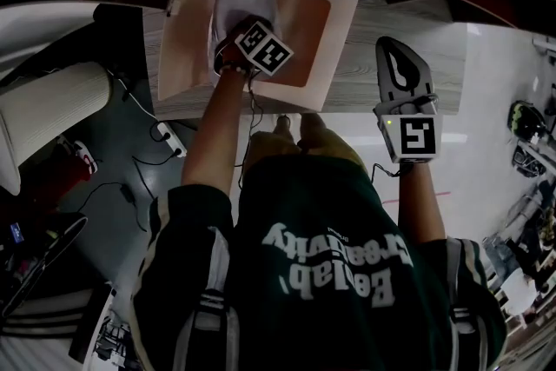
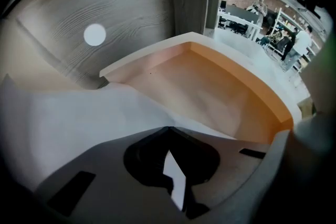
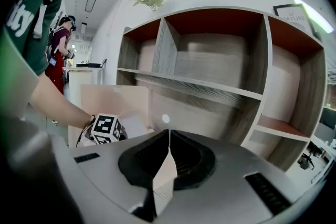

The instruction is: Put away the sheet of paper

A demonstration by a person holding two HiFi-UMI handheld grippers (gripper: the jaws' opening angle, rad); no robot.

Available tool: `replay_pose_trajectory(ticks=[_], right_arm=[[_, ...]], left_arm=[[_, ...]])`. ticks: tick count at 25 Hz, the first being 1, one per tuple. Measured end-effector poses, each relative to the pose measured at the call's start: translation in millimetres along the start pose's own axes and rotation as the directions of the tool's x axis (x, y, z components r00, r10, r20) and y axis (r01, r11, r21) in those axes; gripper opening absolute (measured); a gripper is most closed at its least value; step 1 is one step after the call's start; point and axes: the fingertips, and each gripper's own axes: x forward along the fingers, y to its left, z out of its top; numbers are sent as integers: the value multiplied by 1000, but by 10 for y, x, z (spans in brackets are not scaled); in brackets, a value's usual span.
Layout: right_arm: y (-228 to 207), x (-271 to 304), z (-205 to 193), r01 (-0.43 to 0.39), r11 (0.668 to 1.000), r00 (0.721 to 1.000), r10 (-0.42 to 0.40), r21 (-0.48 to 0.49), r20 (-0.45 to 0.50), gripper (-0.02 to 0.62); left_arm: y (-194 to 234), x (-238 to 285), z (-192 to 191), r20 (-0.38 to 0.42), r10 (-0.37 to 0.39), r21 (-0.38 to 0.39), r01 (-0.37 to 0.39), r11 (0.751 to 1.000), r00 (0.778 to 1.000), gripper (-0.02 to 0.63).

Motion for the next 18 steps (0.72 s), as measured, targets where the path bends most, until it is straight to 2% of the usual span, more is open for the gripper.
replay_pose_trajectory(ticks=[4,7,11,14,18], right_arm=[[66,-1,-5,-7,1000,1000,7,0,-6,37],[67,-27,-25,-7,1000,1000,7,-5,-8,37],[14,-60,-80,3,1000,1000,-3,0,-13,37],[-5,-64,-110,8,1000,1000,-8,1,-12,37],[-16,-79,-130,12,1000,1000,-11,9,-7,37]], left_arm=[[-240,-17,61,48,-93,65,90,994,995,18],[-392,-4,146,73,-135,102,127,987,988,18],[-560,44,279,88,-165,112,154,982,982,18],[-592,75,347,104,-147,119,135,984,984,18],[-385,0,286,124,-57,83,47,995,991,18]])
